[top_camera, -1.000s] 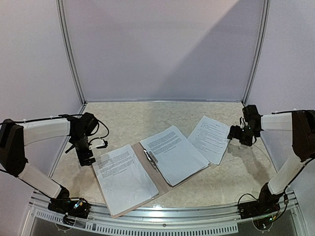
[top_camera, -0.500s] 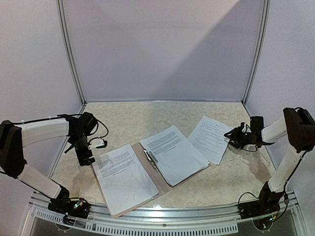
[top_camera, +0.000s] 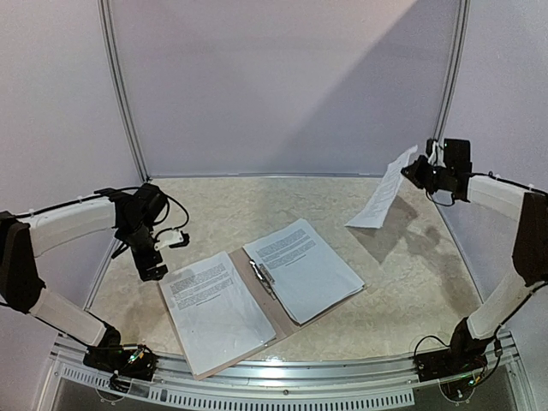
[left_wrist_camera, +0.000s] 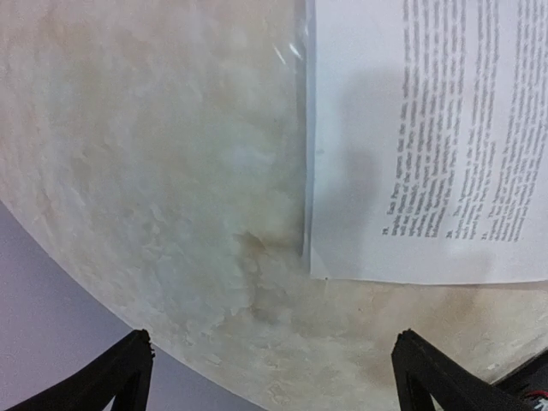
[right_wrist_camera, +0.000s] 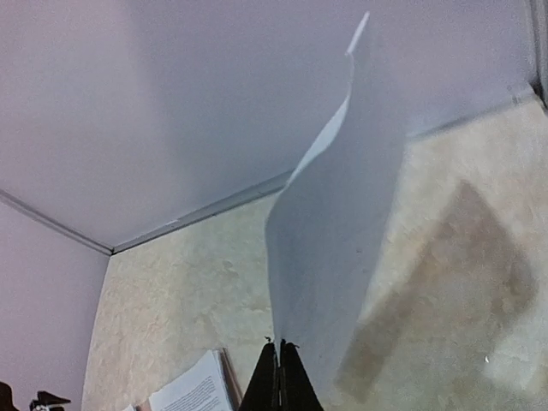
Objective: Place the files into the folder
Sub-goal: Pick up the file from the center of the board, then pass from the right arm to the left
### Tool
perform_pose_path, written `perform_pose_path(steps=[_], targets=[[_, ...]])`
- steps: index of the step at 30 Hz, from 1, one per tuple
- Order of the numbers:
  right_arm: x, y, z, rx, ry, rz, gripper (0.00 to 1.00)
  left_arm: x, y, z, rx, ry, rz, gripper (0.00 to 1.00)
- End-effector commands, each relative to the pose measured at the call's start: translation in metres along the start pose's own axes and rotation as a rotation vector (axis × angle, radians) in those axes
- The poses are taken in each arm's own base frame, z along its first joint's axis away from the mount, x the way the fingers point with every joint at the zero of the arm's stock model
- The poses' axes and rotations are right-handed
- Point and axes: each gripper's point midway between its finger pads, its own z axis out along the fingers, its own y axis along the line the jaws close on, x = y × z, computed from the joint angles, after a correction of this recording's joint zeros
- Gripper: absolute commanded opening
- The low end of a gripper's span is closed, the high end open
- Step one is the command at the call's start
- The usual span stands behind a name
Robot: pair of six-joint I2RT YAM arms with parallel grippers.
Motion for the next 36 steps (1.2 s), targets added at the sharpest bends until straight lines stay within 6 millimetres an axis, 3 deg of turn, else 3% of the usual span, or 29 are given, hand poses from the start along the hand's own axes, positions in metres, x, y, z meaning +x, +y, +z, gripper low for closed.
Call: perform_pose_path(steps=[1, 3, 6, 11, 14, 18, 26, 28, 30, 31, 33, 36], targets=[[-0.002, 0.117, -0.043, 0.008, -0.107, -0.552, 0.00, -0.040, 0.013, -0.055, 0.033, -0.227, -0.010, 0.99], [0.026, 0.171, -0.053, -0.088, -0.069, -0.754, 0.00, -0.058, 0.019, -0.085, 0.042, -0.329, 0.002, 1.00], [0.095, 0.234, -0.062, -0.357, 0.097, -0.919, 0.00, -0.081, 0.032, -0.136, 0.025, -0.486, 0.022, 0.99], [0.182, 0.310, -0.096, -0.688, 0.266, -1.070, 0.00, -0.107, 0.030, -0.234, -0.001, -0.765, 0.128, 0.99], [0.209, 0.344, -0.119, -0.868, 0.329, -1.078, 0.00, -0.117, 0.023, -0.282, -0.048, -0.897, 0.188, 0.99], [0.232, 0.367, -0.133, -0.993, 0.367, -1.105, 0.00, -0.131, -0.001, -0.313, -0.056, -0.966, 0.290, 0.99], [0.239, 0.383, -0.149, -1.114, 0.386, -1.101, 0.00, -0.158, -0.019, -0.331, -0.007, -0.989, 0.387, 1.00], [0.238, 0.383, -0.148, -1.107, 0.379, -1.103, 0.00, -0.160, -0.029, -0.326, 0.028, -0.982, 0.409, 0.99], [0.238, 0.382, -0.147, -1.099, 0.374, -1.107, 0.00, -0.159, -0.042, -0.318, 0.082, -0.969, 0.443, 0.88], [0.237, 0.382, -0.147, -1.098, 0.374, -1.109, 0.00, -0.157, -0.049, -0.316, 0.117, -0.963, 0.462, 0.76], [0.237, 0.381, -0.145, -1.091, 0.372, -1.114, 0.00, -0.152, -0.059, -0.316, 0.173, -0.961, 0.487, 0.44], [0.238, 0.378, -0.142, -1.072, 0.370, -1.127, 0.00, -0.147, -0.067, -0.326, 0.207, -0.990, 0.507, 0.10]])
